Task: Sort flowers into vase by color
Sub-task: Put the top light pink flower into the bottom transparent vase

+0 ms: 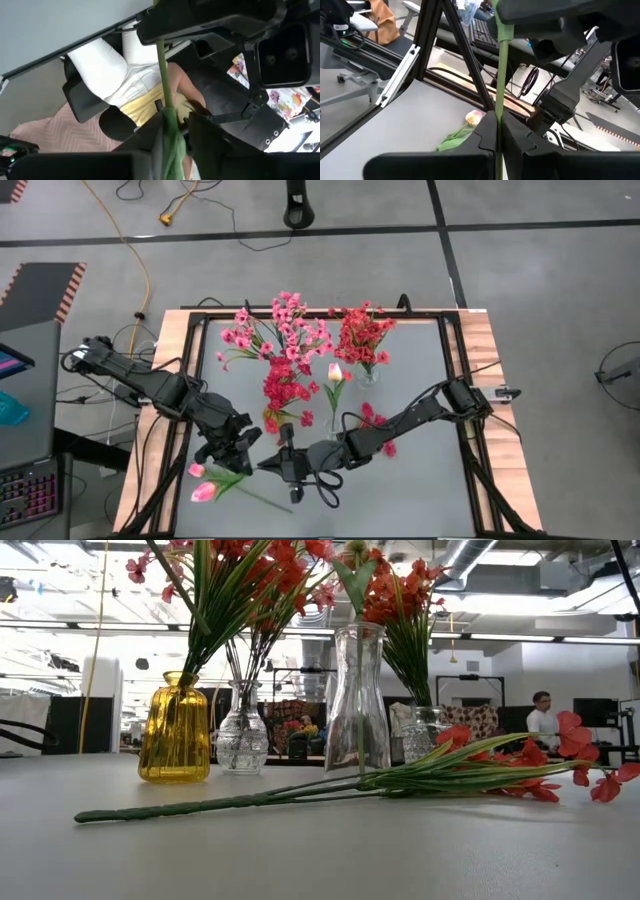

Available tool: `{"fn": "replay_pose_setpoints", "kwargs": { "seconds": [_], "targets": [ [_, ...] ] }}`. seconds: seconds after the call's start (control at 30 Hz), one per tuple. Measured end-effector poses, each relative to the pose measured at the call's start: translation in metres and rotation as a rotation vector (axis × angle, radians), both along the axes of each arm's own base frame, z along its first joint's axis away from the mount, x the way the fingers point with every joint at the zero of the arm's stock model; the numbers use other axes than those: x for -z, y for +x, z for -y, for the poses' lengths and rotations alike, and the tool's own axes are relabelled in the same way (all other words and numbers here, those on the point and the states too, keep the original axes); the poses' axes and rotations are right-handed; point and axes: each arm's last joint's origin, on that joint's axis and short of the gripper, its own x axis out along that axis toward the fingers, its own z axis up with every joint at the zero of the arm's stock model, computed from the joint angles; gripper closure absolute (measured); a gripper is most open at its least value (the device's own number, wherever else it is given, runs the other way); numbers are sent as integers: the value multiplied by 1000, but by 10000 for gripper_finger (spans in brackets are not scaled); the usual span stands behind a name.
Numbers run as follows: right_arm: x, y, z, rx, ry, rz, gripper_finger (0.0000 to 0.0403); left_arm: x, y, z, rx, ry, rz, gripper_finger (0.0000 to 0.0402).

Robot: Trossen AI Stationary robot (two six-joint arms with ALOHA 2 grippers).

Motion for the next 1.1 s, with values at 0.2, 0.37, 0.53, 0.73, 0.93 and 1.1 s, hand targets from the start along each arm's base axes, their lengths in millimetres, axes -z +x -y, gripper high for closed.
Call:
{"fn": "replay_pose_setpoints", "kwargs": {
  "seconds": [0.2,0.37,0.53,0.73,0.93,1.1],
  "targets": [
    [-1,-1,-3,-11,-3,0,374,0,1,-2,21,51,64,275],
    [-6,-7,-8,-30,-9,-17,372,-5,0,-4,66,158,217,257],
    [-22,-19,-14,-64,21,-54,371,-16,-9,-10,51,259,366,257],
    [-46,-35,-5,-50,43,-127,372,-27,-22,-18,44,431,537,259],
    [-74,-59,4,-33,71,-216,371,-31,-29,-22,99,613,687,259],
    [-75,-85,12,-33,102,-223,370,-28,-34,-22,172,752,727,260]
  ]
}}
